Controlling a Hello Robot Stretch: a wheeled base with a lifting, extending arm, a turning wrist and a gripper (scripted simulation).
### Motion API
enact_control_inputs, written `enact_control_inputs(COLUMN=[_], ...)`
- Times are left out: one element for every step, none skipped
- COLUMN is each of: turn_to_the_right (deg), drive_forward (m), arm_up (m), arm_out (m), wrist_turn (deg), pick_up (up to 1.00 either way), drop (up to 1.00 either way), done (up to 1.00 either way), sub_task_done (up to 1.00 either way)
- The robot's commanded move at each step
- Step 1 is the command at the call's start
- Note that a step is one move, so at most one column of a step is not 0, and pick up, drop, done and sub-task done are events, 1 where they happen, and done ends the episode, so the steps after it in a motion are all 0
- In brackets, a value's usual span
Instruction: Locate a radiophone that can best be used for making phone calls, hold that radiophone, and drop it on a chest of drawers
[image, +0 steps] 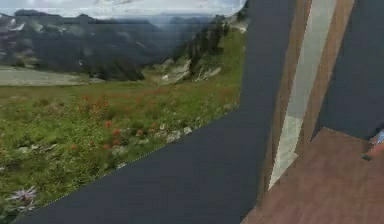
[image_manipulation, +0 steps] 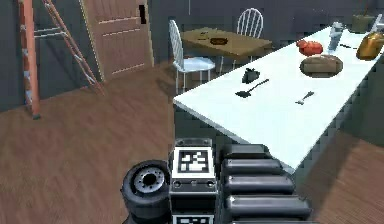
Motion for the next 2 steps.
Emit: enact_control_inputs(turn_to_the_right=[39.0, 0.0], drive_forward=[0.00, 1.00], arm_up=[0.00, 0.00], arm_out=[0.00, 0.00], wrist_turn=[0.0, 0.0], pick_up=[0.00, 0.00], drop=[0.00, 0.00], done=[0.00, 0.00], sub_task_done=[0.00, 0.00])
